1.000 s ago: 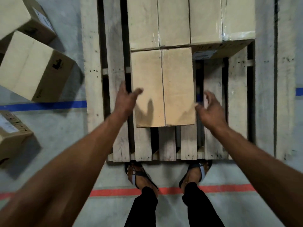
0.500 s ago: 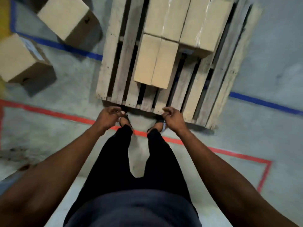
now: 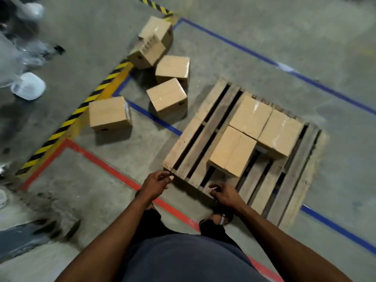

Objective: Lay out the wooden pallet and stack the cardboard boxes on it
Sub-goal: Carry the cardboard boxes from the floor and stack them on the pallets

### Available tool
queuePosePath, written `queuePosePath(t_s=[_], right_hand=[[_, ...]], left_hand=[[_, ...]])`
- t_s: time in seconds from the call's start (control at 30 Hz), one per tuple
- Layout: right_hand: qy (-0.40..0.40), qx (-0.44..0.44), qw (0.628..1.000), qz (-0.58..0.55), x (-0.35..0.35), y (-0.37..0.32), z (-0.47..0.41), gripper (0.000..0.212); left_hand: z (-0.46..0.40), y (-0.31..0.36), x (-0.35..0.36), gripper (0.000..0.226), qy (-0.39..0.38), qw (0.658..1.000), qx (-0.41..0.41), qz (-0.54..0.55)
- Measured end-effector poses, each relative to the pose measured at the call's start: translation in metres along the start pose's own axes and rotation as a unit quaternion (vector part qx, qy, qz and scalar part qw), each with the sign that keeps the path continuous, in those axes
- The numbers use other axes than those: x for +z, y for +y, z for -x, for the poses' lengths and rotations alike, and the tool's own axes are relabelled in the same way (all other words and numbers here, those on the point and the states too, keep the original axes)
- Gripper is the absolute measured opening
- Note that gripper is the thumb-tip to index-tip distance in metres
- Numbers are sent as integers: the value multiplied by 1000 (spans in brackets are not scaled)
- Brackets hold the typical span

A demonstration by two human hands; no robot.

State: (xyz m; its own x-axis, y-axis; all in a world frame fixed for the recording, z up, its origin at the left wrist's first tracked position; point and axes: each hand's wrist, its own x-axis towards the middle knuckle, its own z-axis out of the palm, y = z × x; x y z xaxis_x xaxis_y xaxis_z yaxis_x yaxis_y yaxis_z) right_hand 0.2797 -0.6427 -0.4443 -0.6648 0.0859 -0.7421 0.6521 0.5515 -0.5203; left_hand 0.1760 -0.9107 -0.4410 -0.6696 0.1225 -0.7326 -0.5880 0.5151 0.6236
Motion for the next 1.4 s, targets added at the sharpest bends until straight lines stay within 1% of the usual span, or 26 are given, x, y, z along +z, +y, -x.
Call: queuePosePath(t_s=[0.13,0.23,0.3,0.37,0.47,0.53,0.63,0.73,0.83,0.9,1.03,1.17,1.27,1.37,1.4], right_hand=[[13,-2,1000,22,41,-79,-27,30],[16,4,1000,-4,77,-134,-51,27],[14,1,1000,-8,99,-173,-62,24],[23,-10,999,-20,113,-210,-64,22],[25,-6,998,-50,119,-252,-72,25],[30,-6,997,-71,117,-274,-85,24],[39,6,993,-113,110,-305,-106,16],[48,25,986,-160,106,-327,-140,16],[57,48,975,-209,106,-345,-190,18],[63,59,972,-220,108,-356,-228,17],[22,70,983,-169,106,-388,-318,17],[-23,55,992,-114,99,-425,-401,13],[-52,72,992,-85,106,-431,-464,20],[-66,97,992,-51,123,-427,-525,19],[-69,107,991,-45,129,-426,-542,18]], left_hand=[[-15,-35,-90,25,-4,1000,-4,6],[-33,-66,-163,25,-1,999,-29,18],[-38,-86,-213,24,20,999,-45,6],[-41,-93,-257,26,45,997,-60,-2],[-53,-87,-301,26,65,996,-62,13],[-67,-78,-319,25,62,996,-62,20],[-89,-59,-333,19,57,994,-74,52],[-118,-36,-342,16,45,994,-76,66],[-158,-10,-355,21,31,994,-78,67],[-185,4,-369,24,27,994,-81,62],[-247,23,-402,24,44,988,-138,46],[-320,27,-427,26,57,980,-183,48],[-380,16,-436,21,73,973,-212,57],[-454,-13,-438,21,82,970,-216,73],[-476,-23,-439,25,94,969,-218,71]])
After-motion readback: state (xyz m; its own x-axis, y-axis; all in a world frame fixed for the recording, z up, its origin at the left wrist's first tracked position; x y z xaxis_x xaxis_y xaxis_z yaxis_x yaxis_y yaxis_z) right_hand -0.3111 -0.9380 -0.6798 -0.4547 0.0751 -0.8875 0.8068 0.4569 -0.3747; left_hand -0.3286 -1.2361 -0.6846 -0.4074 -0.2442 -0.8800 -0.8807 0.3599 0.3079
